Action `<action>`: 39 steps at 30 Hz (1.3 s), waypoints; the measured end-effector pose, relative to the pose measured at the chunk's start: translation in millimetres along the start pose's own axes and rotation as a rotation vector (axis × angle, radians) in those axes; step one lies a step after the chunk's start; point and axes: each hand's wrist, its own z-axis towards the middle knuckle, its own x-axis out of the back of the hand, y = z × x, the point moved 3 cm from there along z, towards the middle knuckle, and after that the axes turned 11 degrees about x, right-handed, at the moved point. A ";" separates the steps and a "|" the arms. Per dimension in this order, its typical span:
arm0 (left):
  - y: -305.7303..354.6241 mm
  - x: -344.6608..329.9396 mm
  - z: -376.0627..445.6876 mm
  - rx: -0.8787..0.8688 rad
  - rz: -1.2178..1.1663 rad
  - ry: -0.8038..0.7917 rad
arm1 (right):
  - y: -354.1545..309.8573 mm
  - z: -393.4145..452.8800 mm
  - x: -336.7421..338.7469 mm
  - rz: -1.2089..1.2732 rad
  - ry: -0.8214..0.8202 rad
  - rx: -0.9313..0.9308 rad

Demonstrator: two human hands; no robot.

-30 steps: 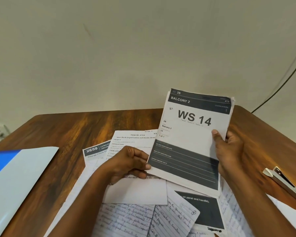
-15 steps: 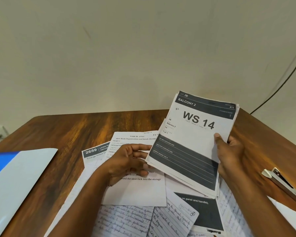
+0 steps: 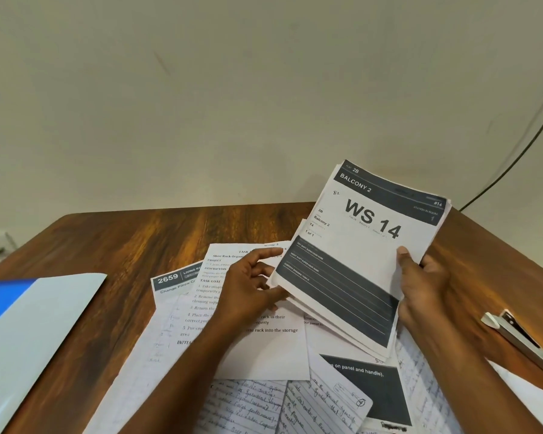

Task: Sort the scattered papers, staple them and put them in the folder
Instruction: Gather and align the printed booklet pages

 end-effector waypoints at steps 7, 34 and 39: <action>3.6 -9.6 -5.9 -0.245 0.206 0.232 | -0.1 -2.7 -2.4 0.020 0.020 -0.020; 13.2 -2.4 -9.9 -0.217 -0.215 0.068 | 2.1 -5.2 -4.3 0.085 0.072 -0.068; 11.4 0.0 -4.2 -0.120 -0.296 -0.022 | 4.7 -2.9 -3.9 0.077 0.068 -0.072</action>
